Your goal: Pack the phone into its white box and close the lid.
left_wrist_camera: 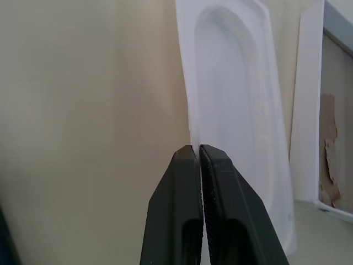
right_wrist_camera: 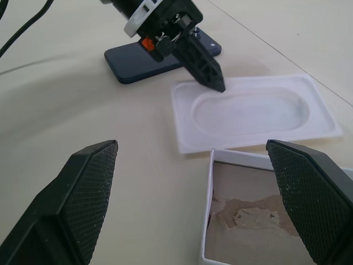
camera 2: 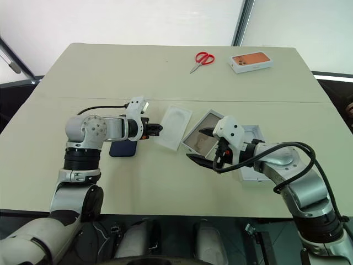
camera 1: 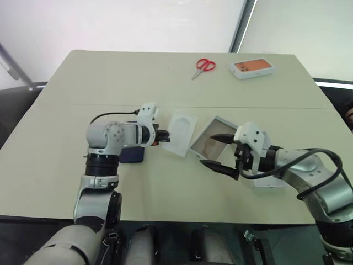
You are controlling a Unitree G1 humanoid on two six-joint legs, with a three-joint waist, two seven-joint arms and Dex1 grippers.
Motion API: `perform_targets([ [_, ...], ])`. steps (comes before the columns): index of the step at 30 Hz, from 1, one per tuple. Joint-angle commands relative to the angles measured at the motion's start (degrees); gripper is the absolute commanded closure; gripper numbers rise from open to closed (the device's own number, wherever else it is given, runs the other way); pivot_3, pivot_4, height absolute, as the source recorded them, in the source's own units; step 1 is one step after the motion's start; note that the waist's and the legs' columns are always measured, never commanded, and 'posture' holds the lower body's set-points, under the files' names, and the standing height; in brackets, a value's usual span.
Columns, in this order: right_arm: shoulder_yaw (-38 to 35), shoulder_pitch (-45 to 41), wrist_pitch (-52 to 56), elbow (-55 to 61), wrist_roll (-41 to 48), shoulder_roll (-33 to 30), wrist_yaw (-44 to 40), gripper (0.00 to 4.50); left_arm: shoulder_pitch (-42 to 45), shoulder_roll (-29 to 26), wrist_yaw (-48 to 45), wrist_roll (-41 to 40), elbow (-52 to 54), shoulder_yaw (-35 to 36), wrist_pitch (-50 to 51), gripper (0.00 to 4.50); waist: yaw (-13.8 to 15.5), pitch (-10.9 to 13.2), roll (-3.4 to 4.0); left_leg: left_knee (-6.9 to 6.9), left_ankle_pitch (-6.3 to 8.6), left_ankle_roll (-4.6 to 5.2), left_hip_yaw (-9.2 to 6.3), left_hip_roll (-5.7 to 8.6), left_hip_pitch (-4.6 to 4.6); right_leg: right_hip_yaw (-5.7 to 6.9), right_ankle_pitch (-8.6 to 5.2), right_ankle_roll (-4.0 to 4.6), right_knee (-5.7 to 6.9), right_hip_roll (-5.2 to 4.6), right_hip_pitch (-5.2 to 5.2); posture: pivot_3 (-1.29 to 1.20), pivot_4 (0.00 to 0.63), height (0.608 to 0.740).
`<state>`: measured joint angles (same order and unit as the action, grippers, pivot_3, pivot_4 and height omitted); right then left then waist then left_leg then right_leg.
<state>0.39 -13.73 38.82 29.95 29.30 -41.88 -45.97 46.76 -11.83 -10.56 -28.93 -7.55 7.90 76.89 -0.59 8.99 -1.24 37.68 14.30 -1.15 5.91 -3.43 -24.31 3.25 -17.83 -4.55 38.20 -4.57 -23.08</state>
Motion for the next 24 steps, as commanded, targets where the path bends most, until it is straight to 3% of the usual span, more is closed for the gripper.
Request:
perform_targets([
  [1,-0.57,-0.21,-1.31,0.92,-0.1,0.0,-0.02,0.0,-0.32,-0.22,-0.86,-0.04,5.47,2.01,-5.88,4.47,0.03,0.0,0.0,0.0,0.0,0.0,0.0,-0.01,0.0,0.0,0.0,0.0,0.0,0.0,0.0,0.0,0.15,0.728],
  [4,-1.17,-0.28,-1.67,-0.03,-0.51,-0.53,-0.05,0.0,-0.71,0.45,-3.37,-2.05,8.78,1.24,-6.86,4.47,0.15,0.0,0.0,0.0,0.0,0.0,0.01,-0.01,0.0,0.0,0.0,0.0,0.0,-0.01,0.0,0.0,0.15,0.728],
  [12,-6.34,1.01,-4.45,-5.71,-2.8,-4.64,-1.05,0.0,2.47,9.19,-5.64,-6.71,11.15,-3.14,-1.46,4.47,1.35,0.01,-0.02,0.13,0.03,0.06,0.02,0.06,-0.11,0.0,0.0,-0.01,-0.07,-0.06,0.01,0.0,0.15,0.728],
  [24,-14.08,6.67,-6.78,-8.43,-4.04,-9.05,-2.81,0.0,7.75,11.18,-7.22,-0.49,-3.08,-10.82,-4.8,4.47,1.22,0.01,-0.01,0.16,0.04,0.07,0.01,0.07,-0.07,0.01,-0.01,-0.01,-0.03,0.0,0.01,0.0,0.15,0.728],
])
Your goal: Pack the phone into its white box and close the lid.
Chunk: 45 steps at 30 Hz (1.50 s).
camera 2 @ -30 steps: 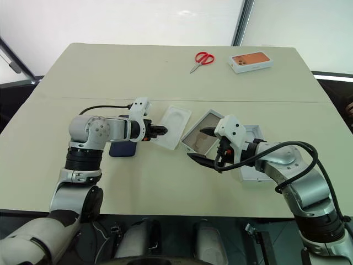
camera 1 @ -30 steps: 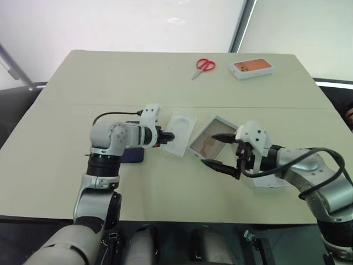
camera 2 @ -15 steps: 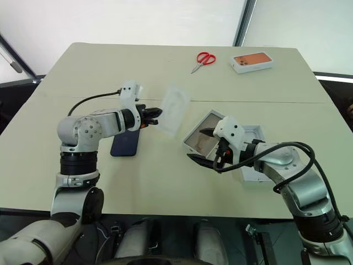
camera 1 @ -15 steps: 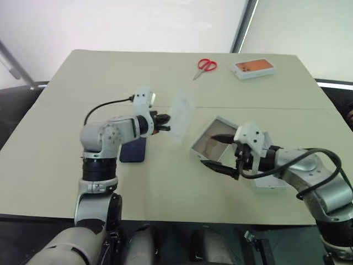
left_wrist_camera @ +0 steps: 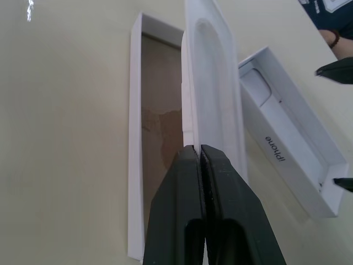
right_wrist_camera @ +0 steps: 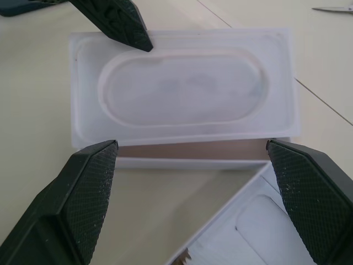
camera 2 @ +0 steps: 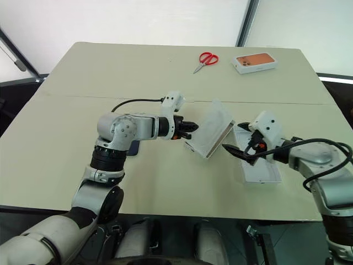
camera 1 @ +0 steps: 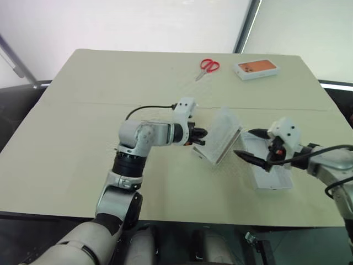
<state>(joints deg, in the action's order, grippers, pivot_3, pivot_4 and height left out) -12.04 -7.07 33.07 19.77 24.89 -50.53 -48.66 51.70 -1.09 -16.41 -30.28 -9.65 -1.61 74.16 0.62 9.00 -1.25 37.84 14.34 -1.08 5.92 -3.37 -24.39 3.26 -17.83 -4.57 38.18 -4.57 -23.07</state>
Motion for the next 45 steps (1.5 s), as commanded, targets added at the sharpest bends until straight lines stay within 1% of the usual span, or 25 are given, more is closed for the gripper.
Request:
perform_targets([
  [1,-1.66,0.08,-0.98,1.97,0.37,-0.24,0.06,0.0,3.33,0.65,-1.66,1.01,-2.09,-1.27,-2.21,4.47,0.01,0.0,0.0,0.0,0.0,0.0,0.0,0.01,0.0,0.0,0.0,0.0,0.0,0.0,0.0,0.0,0.15,0.728],
  [7,-1.19,0.29,-0.86,2.82,0.34,0.64,1.03,0.0,5.15,1.49,-3.03,1.53,-6.02,-1.19,-2.36,4.47,0.05,0.0,0.0,0.02,0.0,0.0,0.0,0.01,-0.01,0.0,-0.01,-0.01,0.0,-0.01,0.0,0.0,0.15,0.728],
  [14,-0.3,-0.24,-0.88,3.27,0.24,1.36,1.62,0.0,5.24,2.02,-3.72,1.44,-7.62,-0.63,-1.27,4.47,0.06,0.0,0.0,0.02,0.0,0.0,0.0,0.01,-0.01,0.0,-0.01,-0.02,0.0,-0.01,0.0,0.0,0.15,0.728],
  [15,-0.22,-0.32,-0.85,3.38,0.26,1.43,1.67,0.0,5.19,2.03,-3.71,1.56,-7.67,-0.7,-1.26,3.89,0.06,0.0,0.0,0.02,0.0,0.0,0.0,0.01,-0.01,0.0,-0.01,-0.02,0.0,-0.01,0.0,0.0,0.15,0.728],
  [16,-0.14,-0.42,-0.82,3.47,0.31,1.48,1.7,0.0,5.15,2.03,-3.7,1.64,-7.67,-0.71,-1.25,3.62,0.06,0.0,0.0,0.02,0.0,-0.01,0.0,0.01,-0.01,0.0,-0.01,-0.02,0.0,-0.01,0.0,0.0,0.15,0.728],
  [17,-0.03,-0.62,-0.78,3.53,0.33,1.53,1.74,0.0,5.14,2.06,-3.76,1.61,-7.59,-0.63,-1.21,3.18,0.05,0.0,0.0,0.02,0.0,-0.01,0.0,0.01,-0.01,0.0,-0.01,-0.02,0.0,-0.01,0.0,0.0,0.15,0.728],
  [21,0.38,-1.35,-0.58,3.73,0.28,1.69,1.89,0.0,5.17,2.28,-3.87,1.18,-7.26,0.58,-1.26,1.08,0.04,0.0,0.0,0.02,0.0,-0.01,0.0,0.01,-0.01,0.0,-0.01,-0.02,0.0,-0.01,0.0,0.0,0.15,0.728],
  [22,0.65,-1.75,-0.29,4.05,0.37,1.79,2.1,0.0,5.04,1.9,-4.61,-0.38,-5.98,2.45,-0.81,0.6,0.05,0.0,0.0,0.02,0.0,-0.01,0.0,0.01,-0.01,0.0,-0.01,-0.02,0.0,-0.01,0.0,0.0,0.15,0.728],
  [24,1.18,-2.38,0.36,4.7,0.59,2.04,2.58,0.0,4.6,0.85,-5.95,-2.97,-3.46,5.68,0.15,0.6,-0.08,0.0,0.0,0.02,0.0,-0.01,0.0,0.01,-0.01,0.0,-0.01,-0.02,0.01,-0.01,0.0,0.0,0.15,0.728],
  [25,1.75,-2.86,0.72,4.81,0.45,2.23,2.96,0.0,3.92,-0.66,-6.97,-3.92,-1.69,6.73,0.38,0.6,-0.29,0.0,0.0,0.03,0.0,-0.01,0.0,0.0,0.0,0.0,-0.01,-0.02,0.02,-0.01,0.0,0.0,0.15,0.728],
  [28,3.66,-4.14,1.29,4.35,-1.05,2.54,4.31,0.0,1.52,-4.61,-8.2,-4.41,2.44,7.45,-0.33,0.6,-0.51,-0.01,0.02,0.03,-0.01,-0.02,-0.01,-0.04,0.01,0.0,-0.01,-0.02,0.07,0.02,-0.02,0.0,0.15,0.728],
  [29,5.0,-5.47,1.82,3.28,-2.41,3.03,5.76,0.52,-0.15,-6.92,-9.13,-3.63,4.83,7.1,-2.76,0.56,-0.84,-0.02,0.04,0.02,-0.01,-0.02,-0.01,-0.05,0.02,0.0,-0.01,-0.02,0.07,0.03,-0.01,0.0,0.15,0.728],
  [30,6.26,-6.68,2.48,2.45,-3.48,3.41,6.88,0.87,-1.97,-9.15,-10.11,-2.73,7.35,6.47,-5.65,0.56,-1.12,-0.02,0.05,0.02,-0.01,-0.02,0.01,-0.06,0.05,-0.02,-0.01,-0.02,0.07,0.03,0.0,0.0,0.15,0.728],
  [32,8.21,-8.33,4.1,1.68,-4.7,3.76,7.94,1.84,-5.19,-12.13,-11.43,-0.61,11.14,5.07,-12.13,0.56,-1.27,-0.03,0.05,0.02,-0.03,-0.05,0.0,-0.09,0.05,-0.01,-0.01,-0.02,0.11,0.02,0.0,0.0,0.15,0.728],
  [34,10.54,-10.19,6.26,1.13,-5.98,4.17,8.92,2.93,-9.92,-16.31,-12.37,6.17,15.06,1.07,-24.78,0.56,-1.14,-0.02,0.05,0.03,-0.03,-0.06,-0.01,-0.12,0.04,0.0,-0.01,-0.01,0.11,0.03,-0.01,0.0,0.15,0.728],
  [36,13.67,-13.68,10.35,-0.08,-7.15,6.31,11.27,3.93,-16.71,-24.01,-18.7,12.66,18.24,-4.16,-37.37,0.56,-1.26,-0.03,0.06,0.04,-0.03,-0.06,0.03,-0.11,0.03,-0.01,-0.01,-0.01,0.1,0.02,-0.01,0.0,0.15,0.728],
  [37,14.6,-14.9,11.8,-0.53,-7.59,7.17,12.16,4.46,-18.9,-26.61,-21.09,14.54,18.78,-5.81,-41.32,0.56,-1.45,-0.03,0.06,0.02,-0.03,-0.06,0.04,-0.11,0.03,-0.02,-0.01,-0.01,0.1,0.01,-0.01,0.0,0.15,0.728],
  [39,16.75,-17.41,13.99,-1.86,-9.72,8.68,14.56,4.46,-23.53,-30.72,-25.86,15.83,20.16,-7.32,-47.55,0.56,-1.22,-0.04,0.09,0.02,-0.03,-0.06,0.08,-0.13,0.04,-0.01,0.0,0.0,0.1,0.01,-0.03,0.0,0.15,0.728],
  [41,19.65,-19.38,14.02,-2.83,-11.28,9.59,14.38,4.46,-28.01,-33.12,-30.15,13.76,22.38,-6.46,-49.9,0.56,-1.16,-0.03,0.1,0.02,-0.02,-0.05,0.09,-0.15,0.01,-0.01,-0.01,0.01,0.09,-0.01,-0.04,0.0,0.15,0.728],
  [42,21.76,-21.07,14.52,-4.33,-12.74,10.47,14.95,4.46,-30.35,-33.85,-32.08,11.95,23.75,-5.38,-50.2,0.56,-1.17,-0.03,0.08,0.02,-0.01,-0.03,0.08,-0.2,-0.03,-0.01,-0.01,0.01,0.08,-0.06,-0.06,0.0,0.15,0.728],
  [45,25.4,-24.62,16.2,-8.35,-15.77,12.59,16.33,4.46,-33.9,-34.38,-34.7,8.46,25.83,-3.11,-49.66,0.56,-1.03,-0.03,0.08,0.03,0.02,0.03,0.07,-0.22,-0.07,-0.01,-0.01,0.01,0.04,-0.09,-0.06,0.0,0.15,0.728],
])
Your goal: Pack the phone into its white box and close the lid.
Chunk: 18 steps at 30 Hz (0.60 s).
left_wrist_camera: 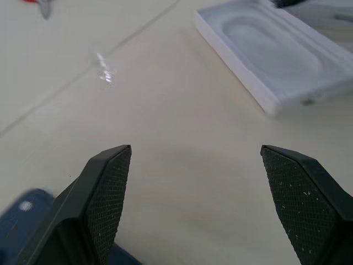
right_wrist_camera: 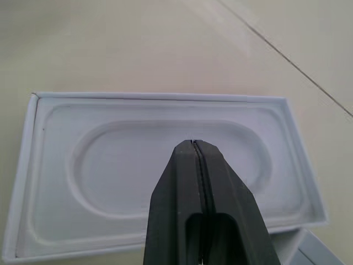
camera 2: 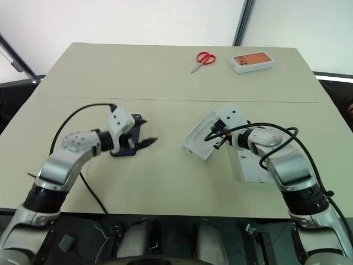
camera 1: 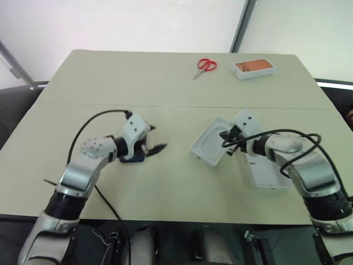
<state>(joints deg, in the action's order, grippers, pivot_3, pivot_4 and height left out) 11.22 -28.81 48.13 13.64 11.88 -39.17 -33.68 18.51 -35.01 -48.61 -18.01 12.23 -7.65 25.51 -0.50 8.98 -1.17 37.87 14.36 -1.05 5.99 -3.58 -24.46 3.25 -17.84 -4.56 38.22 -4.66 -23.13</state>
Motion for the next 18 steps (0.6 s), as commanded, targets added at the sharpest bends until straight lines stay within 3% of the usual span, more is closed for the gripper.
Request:
perform_targets([
  [1,2.68,-3.67,1.53,-3.31,-3.33,1.87,1.65,4.46,-1.31,-0.47,-2.85,-4.59,4.34,3.44,-0.63,0.56,0.04,0.0,0.0,0.01,0.01,0.01,-0.01,0.0,-0.01,0.01,0.0,0.0,0.0,0.0,0.0,0.0,0.15,0.728],
  [9,7.37,-6.48,-0.14,-11.49,-7.94,5.14,0.96,4.46,-6.43,-2.1,-1.74,-4.56,6.39,5.92,-0.29,0.56,-0.37,-0.01,0.0,0.01,0.03,0.06,0.01,-0.02,0.02,0.0,0.0,0.0,0.04,0.06,-0.01,0.0,0.15,0.728],
  [18,10.53,-2.15,-4.61,-0.68,-5.41,0.83,-12.56,4.46,-11.53,-3.72,1.91,-4.61,5.74,12.86,-0.17,0.56,-0.3,-0.01,0.01,0.03,0.23,0.4,-0.01,-0.07,0.02,0.0,0.0,0.0,0.05,0.04,-0.01,0.0,0.15,0.728],
])
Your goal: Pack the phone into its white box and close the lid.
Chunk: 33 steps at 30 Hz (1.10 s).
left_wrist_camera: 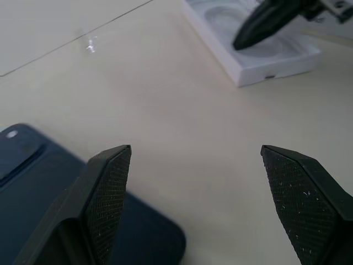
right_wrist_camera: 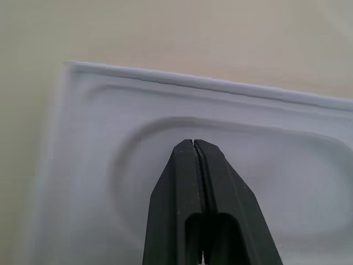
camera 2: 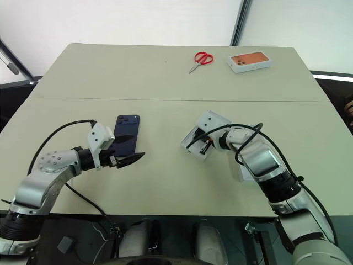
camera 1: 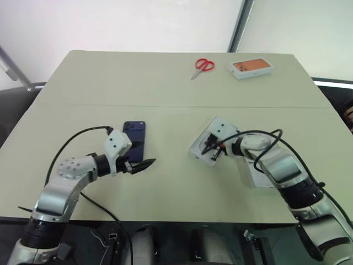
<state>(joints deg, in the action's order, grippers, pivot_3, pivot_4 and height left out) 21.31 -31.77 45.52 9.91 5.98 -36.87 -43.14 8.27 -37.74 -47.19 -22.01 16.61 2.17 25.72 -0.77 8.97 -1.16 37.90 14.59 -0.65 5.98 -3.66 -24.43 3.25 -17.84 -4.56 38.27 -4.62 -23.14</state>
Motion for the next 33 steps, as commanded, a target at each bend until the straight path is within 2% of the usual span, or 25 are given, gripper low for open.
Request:
perform_targets([
  [1,0.57,1.12,-2.49,3.59,0.63,-1.72,-4.03,4.46,-1.72,-1.18,0.56,-0.56,1.38,3.54,-0.43,0.56,-0.04,0.0,0.0,0.01,0.01,0.02,0.01,0.0,0.0,0.0,0.0,0.0,0.0,0.0,0.0,0.0,0.15,0.728],
  [9,2.42,4.06,-11.42,7.76,0.64,-7.99,-15.57,4.46,-2.74,-1.56,0.84,-0.83,1.91,4.82,-0.12,0.56,0.07,0.0,0.0,0.0,0.03,0.06,0.01,0.0,0.0,0.01,0.0,0.0,-0.03,0.0,0.0,0.0,0.15,0.728],
  [13,1.91,4.77,-15.34,7.43,-1.17,-9.94,-17.3,4.46,-3.45,-1.54,2.04,-0.81,2.12,5.53,0.86,0.56,0.01,0.0,0.0,0.01,0.04,0.06,0.01,-0.01,0.01,0.0,0.0,0.0,-0.02,0.0,0.01,0.0,0.15,0.728],
  [18,-1.4,0.15,-15.39,2.49,-3.66,-4.87,-10.4,4.46,-0.83,1.0,8.7,-3.4,0.29,8.89,8.66,0.56,-0.1,0.0,0.01,0.02,0.02,0.04,0.01,-0.02,0.03,0.0,0.0,0.0,0.02,0.02,0.0,0.0,0.15,0.728],
  [20,-3.57,-2.2,-14.0,1.8,-3.24,-2.78,-8.04,4.5,3.67,5.37,18.7,-6.16,-3.49,14.98,16.8,0.03,0.1,0.01,0.0,0.04,-0.03,-0.05,0.0,-0.02,0.02,0.01,0.0,0.0,0.03,0.01,0.0,0.0,0.15,0.728],
  [23,-4.98,-3.85,-12.33,2.8,-2.89,-1.04,-6.57,4.5,6.22,8.29,25.31,-8.85,-3.13,20.6,23.14,0.01,0.05,0.01,-0.04,0.11,-0.07,-0.13,-0.02,-0.01,-0.01,0.01,0.0,-0.01,0.04,0.0,0.01,0.0,0.15,0.728],
  [26,-5.45,-5.06,-9.24,5.16,-0.97,2.51,-5.48,4.5,8.08,8.05,31.22,-8.8,-2.9,22.17,33.67,0.01,-0.01,0.01,-0.05,0.08,-0.07,-0.13,0.01,-0.01,-0.02,0.01,0.0,-0.02,-0.03,-0.04,0.02,0.0,0.15,0.728],
  [28,-4.5,-5.22,-7.23,6.52,0.07,5.43,-5.01,4.5,9.18,7.38,32.02,-10.08,-3.46,22.14,39.99,0.01,-0.06,0.01,-0.05,0.08,-0.08,-0.14,0.0,-0.02,0.0,0.01,0.0,-0.01,0.03,-0.02,0.02,0.0,0.15,0.728],
  [33,3.83,-5.75,-5.53,4.09,-4.17,14.02,-0.36,4.5,16.36,9.8,32.41,-15.52,-8.2,26.12,52.2,0.01,-0.02,0.0,-0.06,0.1,-0.12,-0.21,-0.01,0.0,0.0,0.02,0.0,-0.01,0.1,-0.02,0.0,0.0,0.15,0.728],
])
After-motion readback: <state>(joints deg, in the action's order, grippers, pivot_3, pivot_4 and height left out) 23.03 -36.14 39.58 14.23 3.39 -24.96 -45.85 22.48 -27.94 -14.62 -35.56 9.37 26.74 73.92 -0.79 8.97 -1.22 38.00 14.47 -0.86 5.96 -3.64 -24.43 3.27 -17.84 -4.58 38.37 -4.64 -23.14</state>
